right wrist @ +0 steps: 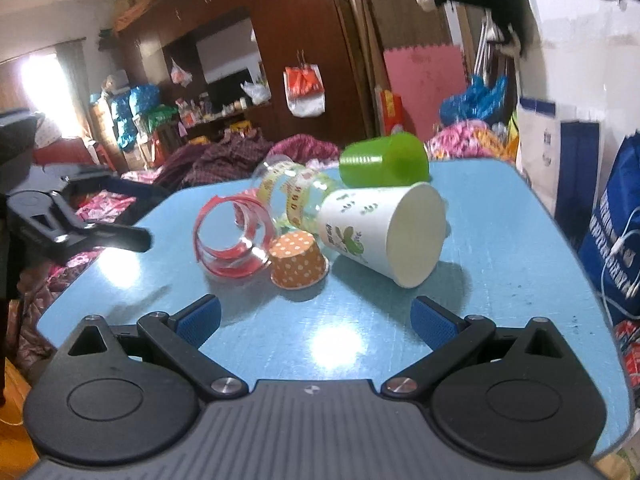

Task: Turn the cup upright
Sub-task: 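Move the left tool to the red-banded clear cup and grasp it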

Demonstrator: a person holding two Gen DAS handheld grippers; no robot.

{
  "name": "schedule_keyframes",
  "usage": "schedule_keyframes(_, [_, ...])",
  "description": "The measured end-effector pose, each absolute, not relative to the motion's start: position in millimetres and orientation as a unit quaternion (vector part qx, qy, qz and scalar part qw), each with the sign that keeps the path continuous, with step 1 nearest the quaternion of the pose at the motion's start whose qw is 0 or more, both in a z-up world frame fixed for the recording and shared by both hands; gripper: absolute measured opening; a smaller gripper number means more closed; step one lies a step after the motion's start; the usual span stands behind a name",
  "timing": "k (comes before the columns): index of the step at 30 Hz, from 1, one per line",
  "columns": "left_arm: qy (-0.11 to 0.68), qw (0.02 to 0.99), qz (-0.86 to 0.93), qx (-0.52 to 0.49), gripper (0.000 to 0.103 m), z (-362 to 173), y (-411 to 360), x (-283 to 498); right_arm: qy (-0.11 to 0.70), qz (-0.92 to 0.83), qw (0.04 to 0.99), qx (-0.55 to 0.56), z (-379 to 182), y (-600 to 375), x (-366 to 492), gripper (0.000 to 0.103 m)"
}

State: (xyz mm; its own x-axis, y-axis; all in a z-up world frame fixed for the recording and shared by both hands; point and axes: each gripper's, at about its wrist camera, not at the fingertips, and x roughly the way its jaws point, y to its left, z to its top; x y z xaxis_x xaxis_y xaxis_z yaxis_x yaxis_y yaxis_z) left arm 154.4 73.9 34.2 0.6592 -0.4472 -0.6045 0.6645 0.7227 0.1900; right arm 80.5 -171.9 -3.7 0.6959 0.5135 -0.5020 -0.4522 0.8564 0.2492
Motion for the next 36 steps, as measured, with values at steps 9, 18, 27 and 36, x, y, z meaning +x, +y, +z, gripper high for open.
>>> schedule_keyframes(9, [0.301, 0.766, -0.443, 0.355, 0.095, 29, 55, 183, 0.323, 0.238, 0.915, 0.031, 3, -166, 97, 0.102])
schedule_keyframes(18, [0.314, 0.692, -0.493, 0.424, 0.091, 34, 37, 208, 0.333, 0.227, 0.915, 0.001, 11, -159, 103, 0.102])
schedule_keyframes(27, [0.327, 0.656, -0.508, 0.453, 0.085, 17, 20, 218, 0.327, 0.233, 0.916, 0.004, 15, -160, 104, 0.102])
schedule_keyframes(36, [0.339, 0.660, -0.492, 0.456, 0.067, 12, 13, 212, 0.314, 0.253, 0.915, 0.017, 13, -167, 98, 0.102])
